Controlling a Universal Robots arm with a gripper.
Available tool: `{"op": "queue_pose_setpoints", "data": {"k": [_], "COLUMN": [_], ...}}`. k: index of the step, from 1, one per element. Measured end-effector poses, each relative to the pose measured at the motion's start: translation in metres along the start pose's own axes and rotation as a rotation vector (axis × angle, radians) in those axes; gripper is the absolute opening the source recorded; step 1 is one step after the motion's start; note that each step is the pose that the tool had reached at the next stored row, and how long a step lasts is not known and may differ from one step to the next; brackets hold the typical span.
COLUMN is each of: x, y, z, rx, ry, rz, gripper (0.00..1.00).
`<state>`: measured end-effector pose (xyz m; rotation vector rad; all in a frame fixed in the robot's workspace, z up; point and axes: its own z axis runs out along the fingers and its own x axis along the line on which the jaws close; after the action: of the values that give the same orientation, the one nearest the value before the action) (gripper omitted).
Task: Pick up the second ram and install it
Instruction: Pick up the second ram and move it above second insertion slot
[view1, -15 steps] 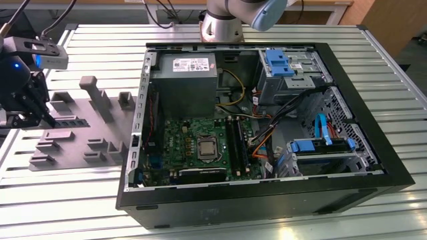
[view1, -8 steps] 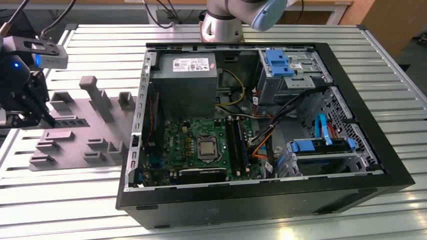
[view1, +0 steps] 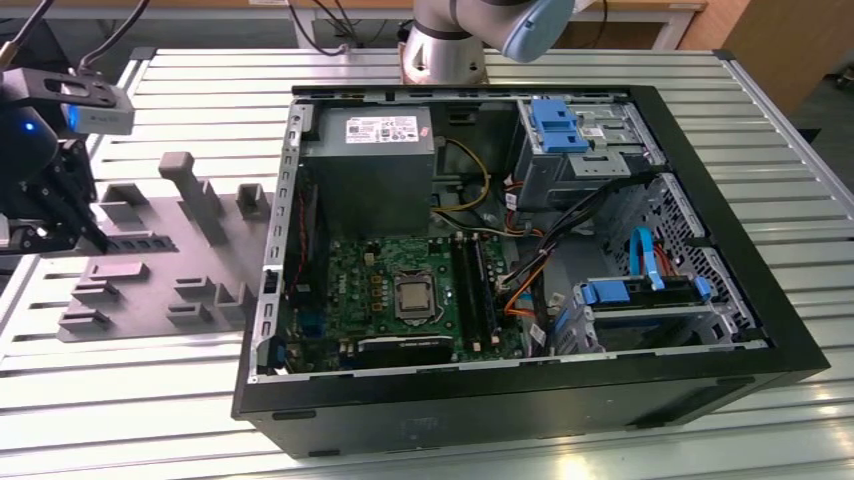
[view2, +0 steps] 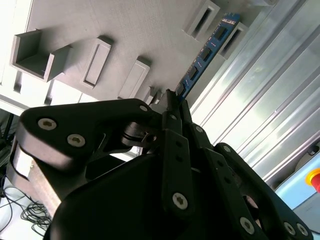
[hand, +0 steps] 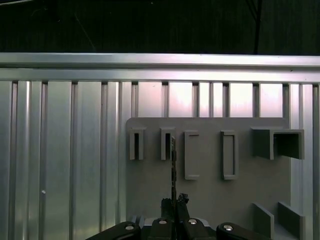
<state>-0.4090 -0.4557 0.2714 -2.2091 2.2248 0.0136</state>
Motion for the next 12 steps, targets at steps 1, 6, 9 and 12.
{"op": "queue_pose_setpoints", "data": {"k": [1,6,9,12], "x": [0.0000,-0.0001,-0.0002,-0.0003], "y": [0.0000,0.0000,0.0000,0.0000], "z": [-0.0006,-0.0050,-0.0085,-0.0127], "rx": [0.0001,0.0001,0.0001,0.0001], "ry": [-0.0001,-0.0001,-0.0001,0.0001], "rz": [0.000,0.000,0.000,0.000], "gripper": [0.14,0.14,0.14,0.14]}}
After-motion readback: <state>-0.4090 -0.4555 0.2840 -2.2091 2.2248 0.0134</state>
